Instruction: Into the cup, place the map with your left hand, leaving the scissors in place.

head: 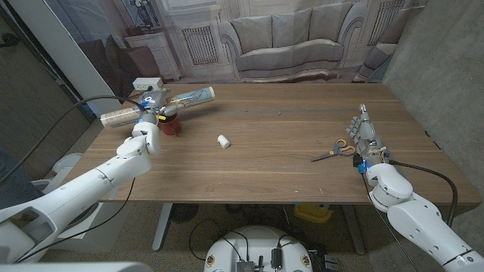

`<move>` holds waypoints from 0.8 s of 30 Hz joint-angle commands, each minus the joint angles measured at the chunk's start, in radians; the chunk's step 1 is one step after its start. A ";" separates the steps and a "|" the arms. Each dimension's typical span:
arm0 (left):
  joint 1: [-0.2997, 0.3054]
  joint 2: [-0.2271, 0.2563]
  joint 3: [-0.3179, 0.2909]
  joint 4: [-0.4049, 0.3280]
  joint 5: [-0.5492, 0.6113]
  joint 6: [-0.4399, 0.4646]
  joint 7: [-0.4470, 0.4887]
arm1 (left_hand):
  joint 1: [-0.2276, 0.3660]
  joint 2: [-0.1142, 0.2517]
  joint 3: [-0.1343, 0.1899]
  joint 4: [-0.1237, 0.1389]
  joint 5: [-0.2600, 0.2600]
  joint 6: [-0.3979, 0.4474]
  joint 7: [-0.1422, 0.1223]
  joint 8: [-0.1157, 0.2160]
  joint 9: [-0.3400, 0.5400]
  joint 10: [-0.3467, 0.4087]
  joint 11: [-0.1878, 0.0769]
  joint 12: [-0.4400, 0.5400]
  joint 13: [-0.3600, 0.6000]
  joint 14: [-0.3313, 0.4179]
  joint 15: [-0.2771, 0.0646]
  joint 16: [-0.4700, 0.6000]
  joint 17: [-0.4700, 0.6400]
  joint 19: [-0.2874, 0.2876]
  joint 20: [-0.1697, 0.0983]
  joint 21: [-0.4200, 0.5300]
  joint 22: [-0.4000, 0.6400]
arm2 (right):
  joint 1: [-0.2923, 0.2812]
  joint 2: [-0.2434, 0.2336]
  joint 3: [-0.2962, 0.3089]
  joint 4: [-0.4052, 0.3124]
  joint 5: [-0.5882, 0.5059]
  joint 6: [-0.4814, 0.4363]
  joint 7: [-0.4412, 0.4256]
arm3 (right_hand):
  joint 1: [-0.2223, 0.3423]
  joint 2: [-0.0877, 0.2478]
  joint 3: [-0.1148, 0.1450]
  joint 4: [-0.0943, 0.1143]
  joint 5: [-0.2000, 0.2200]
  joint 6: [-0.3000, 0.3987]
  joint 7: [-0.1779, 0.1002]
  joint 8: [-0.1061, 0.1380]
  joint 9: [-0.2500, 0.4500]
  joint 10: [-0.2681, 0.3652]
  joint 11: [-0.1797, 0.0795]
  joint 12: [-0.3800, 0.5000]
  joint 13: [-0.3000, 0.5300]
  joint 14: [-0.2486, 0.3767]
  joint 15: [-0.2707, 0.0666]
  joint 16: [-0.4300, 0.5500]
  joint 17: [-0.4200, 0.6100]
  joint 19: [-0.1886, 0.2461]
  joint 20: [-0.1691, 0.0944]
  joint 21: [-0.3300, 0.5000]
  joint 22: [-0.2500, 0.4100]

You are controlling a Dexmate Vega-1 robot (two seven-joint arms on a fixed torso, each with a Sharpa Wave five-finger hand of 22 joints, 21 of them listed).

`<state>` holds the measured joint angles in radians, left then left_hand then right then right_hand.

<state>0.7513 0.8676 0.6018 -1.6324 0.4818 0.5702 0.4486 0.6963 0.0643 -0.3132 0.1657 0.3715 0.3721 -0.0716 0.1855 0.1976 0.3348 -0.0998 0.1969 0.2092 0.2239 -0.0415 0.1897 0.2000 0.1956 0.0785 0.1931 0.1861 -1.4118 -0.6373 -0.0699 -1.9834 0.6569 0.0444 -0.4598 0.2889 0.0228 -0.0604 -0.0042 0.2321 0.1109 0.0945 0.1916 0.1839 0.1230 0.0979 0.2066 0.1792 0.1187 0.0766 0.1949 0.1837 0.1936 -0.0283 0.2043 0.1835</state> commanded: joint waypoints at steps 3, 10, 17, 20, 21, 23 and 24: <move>0.012 0.016 -0.026 -0.054 0.002 0.012 -0.003 | -0.008 0.000 -0.006 -0.003 0.009 -0.009 0.000 0.008 0.002 -0.009 -0.001 0.004 0.003 0.000 -0.023 0.003 -0.001 -0.003 0.005 0.005 0.002 | -0.003 0.002 0.005 0.000 -0.003 0.004 0.007 | 0.004 0.006 -0.009 0.002 -0.005 0.007 0.001 0.003 0.001 0.007 0.002 0.001 0.004 0.005 -0.003 -0.004 0.006 0.005 0.006 0.000 0.003; 0.008 0.020 -0.033 -0.081 0.013 0.030 -0.016 | -0.010 0.001 -0.007 -0.004 0.011 -0.013 0.002 0.007 0.001 -0.009 -0.002 0.005 0.003 0.001 -0.026 0.004 -0.001 0.000 0.003 0.007 0.002 | -0.004 0.003 0.008 0.005 -0.003 0.011 0.013 | 0.004 0.006 -0.010 0.002 -0.005 0.007 0.001 0.002 0.001 0.007 0.002 0.001 0.004 0.005 -0.002 -0.004 0.006 0.004 0.006 0.000 0.003; 0.014 0.028 -0.048 -0.115 0.018 0.048 -0.022 | -0.012 0.002 -0.007 -0.006 0.014 -0.015 0.002 0.008 0.001 -0.008 -0.002 0.006 0.003 0.003 -0.027 0.005 -0.001 0.001 0.003 0.008 0.002 | -0.009 0.003 0.013 0.003 0.000 0.013 0.015 | 0.004 0.007 -0.011 0.002 -0.005 0.007 0.001 0.003 0.001 0.006 0.002 0.001 0.004 0.006 -0.002 -0.004 0.006 0.005 0.006 0.000 0.003; 0.014 0.033 -0.054 -0.133 0.023 0.065 -0.031 | -0.013 0.002 -0.007 -0.007 0.015 -0.017 0.002 0.008 0.001 -0.009 -0.003 0.006 0.003 0.004 -0.026 0.006 -0.002 0.001 0.003 0.008 0.002 | -0.011 0.002 0.015 0.004 -0.002 0.018 0.020 | 0.004 0.007 -0.011 0.002 -0.005 0.008 0.001 0.003 0.001 0.006 0.002 0.001 0.004 0.005 -0.001 -0.004 0.006 0.005 0.006 0.000 0.003; 0.014 0.035 -0.056 -0.139 0.024 0.065 -0.033 | -0.013 0.003 -0.007 -0.007 0.015 -0.018 0.002 0.008 0.001 -0.010 -0.002 0.006 0.003 0.004 -0.026 0.006 -0.002 0.001 0.003 0.008 0.002 | -0.011 0.001 0.015 0.004 -0.002 0.017 0.022 | 0.004 0.007 -0.012 0.002 -0.005 0.008 0.002 0.003 0.001 0.006 0.002 0.001 0.004 0.005 -0.001 -0.004 0.006 0.005 0.006 0.000 0.003; 0.015 0.040 -0.061 -0.151 0.026 0.070 -0.037 | -0.013 0.003 -0.007 -0.007 0.016 -0.018 0.001 0.008 0.001 -0.011 -0.003 0.006 0.003 0.004 -0.026 0.006 -0.002 0.002 0.003 0.009 0.002 | -0.011 0.001 0.016 0.005 -0.002 0.019 0.023 | 0.004 0.007 -0.012 0.001 -0.005 0.007 0.001 0.003 0.001 0.007 0.002 0.001 0.004 0.006 -0.002 -0.004 0.006 0.005 0.006 0.000 0.003; 0.016 0.039 -0.065 -0.158 0.025 0.076 -0.038 | -0.014 0.003 -0.007 -0.008 0.016 -0.018 0.001 0.008 0.001 -0.010 -0.003 0.006 0.003 0.004 -0.026 0.006 -0.002 0.002 0.003 0.009 0.001 | -0.011 0.002 0.017 0.004 0.001 0.018 0.023 | 0.004 0.007 -0.012 0.001 -0.005 0.008 0.002 0.003 0.001 0.007 0.003 0.001 0.004 0.006 -0.002 -0.004 0.006 0.005 0.006 0.000 0.003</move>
<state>0.7628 0.8927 0.5597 -1.7346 0.4961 0.6131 0.4292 0.6858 0.0669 -0.3164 0.1625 0.3811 0.3558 -0.0696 0.1854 0.1952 0.3310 -0.1037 0.1970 0.2091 0.2239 -0.0415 0.1896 0.1951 0.1957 0.0785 0.1931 0.1862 -1.4191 -0.6359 -0.0595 -1.9805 0.6532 0.0580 -0.4437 0.2889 0.0228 -0.0646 0.0001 0.2321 0.1108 0.0945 0.1916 0.1838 0.1229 0.0980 0.2066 0.1792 0.1187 0.0766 0.1949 0.1837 0.1936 -0.0283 0.2043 0.1835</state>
